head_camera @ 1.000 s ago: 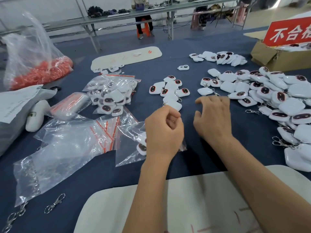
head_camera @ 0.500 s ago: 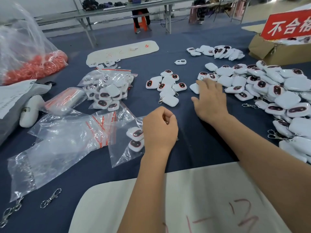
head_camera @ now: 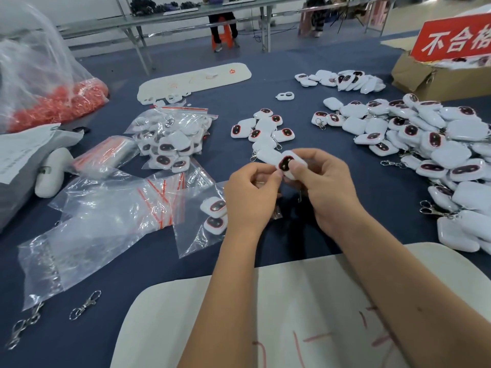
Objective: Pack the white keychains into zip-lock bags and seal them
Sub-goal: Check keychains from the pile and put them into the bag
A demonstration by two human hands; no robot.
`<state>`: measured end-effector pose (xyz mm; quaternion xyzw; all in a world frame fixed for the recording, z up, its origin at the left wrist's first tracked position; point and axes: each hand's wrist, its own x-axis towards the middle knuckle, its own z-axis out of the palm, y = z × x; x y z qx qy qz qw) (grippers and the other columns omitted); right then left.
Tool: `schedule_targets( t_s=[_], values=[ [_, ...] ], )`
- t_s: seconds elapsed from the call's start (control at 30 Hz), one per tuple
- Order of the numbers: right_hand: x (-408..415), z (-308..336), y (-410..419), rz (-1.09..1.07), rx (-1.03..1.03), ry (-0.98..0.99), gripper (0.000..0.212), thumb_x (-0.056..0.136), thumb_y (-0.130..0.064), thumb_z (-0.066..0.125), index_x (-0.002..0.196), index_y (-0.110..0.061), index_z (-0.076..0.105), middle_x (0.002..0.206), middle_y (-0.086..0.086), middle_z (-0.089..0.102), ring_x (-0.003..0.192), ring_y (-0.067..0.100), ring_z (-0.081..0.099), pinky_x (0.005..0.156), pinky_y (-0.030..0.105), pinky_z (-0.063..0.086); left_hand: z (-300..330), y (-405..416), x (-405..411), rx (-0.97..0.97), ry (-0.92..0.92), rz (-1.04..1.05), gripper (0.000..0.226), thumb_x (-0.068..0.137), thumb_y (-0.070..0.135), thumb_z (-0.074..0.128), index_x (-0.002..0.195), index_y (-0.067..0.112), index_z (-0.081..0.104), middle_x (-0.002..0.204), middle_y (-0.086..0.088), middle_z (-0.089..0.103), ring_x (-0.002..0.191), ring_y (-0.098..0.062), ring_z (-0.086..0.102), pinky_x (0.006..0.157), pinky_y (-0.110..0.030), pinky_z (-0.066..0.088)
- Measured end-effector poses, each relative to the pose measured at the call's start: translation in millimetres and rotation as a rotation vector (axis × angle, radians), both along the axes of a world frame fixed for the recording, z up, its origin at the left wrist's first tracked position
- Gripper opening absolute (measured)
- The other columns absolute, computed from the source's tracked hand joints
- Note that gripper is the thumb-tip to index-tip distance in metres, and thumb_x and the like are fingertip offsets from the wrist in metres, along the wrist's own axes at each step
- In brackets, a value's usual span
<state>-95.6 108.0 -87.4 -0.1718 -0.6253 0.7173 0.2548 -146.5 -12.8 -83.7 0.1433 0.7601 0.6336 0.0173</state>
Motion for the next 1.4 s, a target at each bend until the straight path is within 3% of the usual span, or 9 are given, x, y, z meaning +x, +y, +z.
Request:
schedule_targets(
  t_s=[0.1, 0.17, 0.27, 0.37, 0.53, 0.87, 1.0, 1.17, 1.4],
  values=[
    [9.5, -3.9, -6.3, 0.009, -0.079, 0.021, 0.012, 0.097, -0.005, 0.072, 0.103, -0.011, 0.080, 0.101, 0.015, 0.080, 0.102, 0.042, 0.074, 0.097, 0.054, 0.060, 0.9, -2.2, 1.9, 0.093, -0.046, -0.040, 0.001, 0.091, 0.013, 0.078, 0.091, 0.012, 0.079, 0.078, -0.004, 0.078, 0.072, -0.017, 0.075, 0.075, -0.038, 0.064],
    [12.2, -3.1, -6.3, 0.029, -0.126, 0.025, 0.010, 0.096, -0.007, 0.073, 0.103, -0.008, 0.081, 0.101, 0.019, 0.079, 0.102, 0.046, 0.073, 0.097, 0.056, 0.059, 2.5, -4.3, 2.3, 0.194, -0.123, -0.038, 0.004, 0.092, 0.013, 0.077, 0.094, 0.010, 0.078, 0.081, -0.008, 0.078, 0.071, -0.016, 0.072, 0.069, -0.031, 0.062],
    [13.0, -1.3, -7.1, 0.075, -0.110, 0.018, 0.014, 0.097, -0.007, 0.072, 0.108, -0.002, 0.078, 0.103, 0.025, 0.077, 0.088, 0.036, 0.069, 0.087, 0.042, 0.059, 5.5, -8.6, 1.5, 0.330, -0.235, -0.031, 0.009, 0.096, 0.013, 0.072, 0.099, 0.006, 0.077, 0.088, -0.013, 0.078, 0.075, -0.016, 0.072, 0.064, -0.023, 0.057],
    [13.3, -1.8, -6.2, 0.109, -0.091, 0.023, 0.015, 0.096, -0.006, 0.072, 0.109, 0.000, 0.077, 0.105, 0.027, 0.076, 0.087, 0.030, 0.067, 0.080, 0.033, 0.058, 6.1, -10.6, -1.4, 0.298, -0.216, -0.041, 0.010, 0.097, 0.012, 0.070, 0.101, 0.005, 0.077, 0.088, -0.009, 0.079, 0.077, -0.017, 0.074, 0.068, -0.027, 0.060],
    [11.2, -6.7, -4.4, 0.113, -0.033, 0.027, 0.011, 0.096, -0.003, 0.072, 0.105, -0.004, 0.078, 0.099, 0.022, 0.078, 0.082, 0.026, 0.068, 0.077, 0.030, 0.058, 4.4, -9.3, -2.4, 0.177, -0.098, -0.022, 0.007, 0.096, 0.015, 0.071, 0.098, 0.012, 0.077, 0.090, -0.007, 0.079, 0.091, -0.031, 0.075, 0.088, -0.049, 0.062],
    [9.5, -8.5, -4.8, 0.123, -0.007, 0.045, 0.011, 0.098, -0.004, 0.070, 0.102, -0.009, 0.078, 0.091, 0.008, 0.079, 0.074, 0.015, 0.069, 0.072, 0.025, 0.057, 3.7, -10.7, -3.7, 0.143, -0.003, -0.020, 0.003, 0.094, 0.014, 0.073, 0.095, 0.014, 0.076, 0.089, -0.003, 0.078, 0.088, -0.030, 0.072, 0.083, -0.044, 0.062],
    [9.3, -7.9, -6.2, 0.069, 0.056, 0.036, 0.005, 0.098, -0.014, 0.074, 0.098, -0.012, 0.079, 0.087, 0.004, 0.079, 0.070, 0.013, 0.066, 0.068, 0.023, 0.056, 1.1, -11.0, -3.0, 0.146, 0.011, -0.063, 0.005, 0.095, 0.012, 0.073, 0.097, 0.015, 0.076, 0.087, 0.000, 0.077, 0.076, -0.011, 0.067, 0.075, -0.030, 0.060],
    [7.4, -9.0, -4.4, 0.028, 0.136, 0.008, 0.007, 0.099, -0.012, 0.071, 0.097, -0.012, 0.078, 0.083, 0.001, 0.078, 0.071, 0.012, 0.065, 0.068, 0.025, 0.057, 1.8, -9.7, -1.3, 0.137, 0.026, -0.102, 0.007, 0.094, 0.012, 0.074, 0.101, 0.010, 0.076, 0.092, -0.008, 0.077, 0.089, -0.032, 0.071, 0.086, -0.046, 0.061],
    [8.2, -7.7, -5.4, 0.064, 0.130, 0.014, 0.010, 0.102, -0.012, 0.066, 0.099, -0.010, 0.075, 0.081, -0.002, 0.076, 0.073, 0.010, 0.068, 0.071, 0.026, 0.059, 3.9, -10.0, 1.6, 0.138, 0.039, -0.078, 0.008, 0.093, 0.014, 0.075, 0.099, 0.009, 0.077, 0.091, -0.007, 0.078, 0.089, -0.032, 0.073, 0.087, -0.049, 0.060]
  ],
)
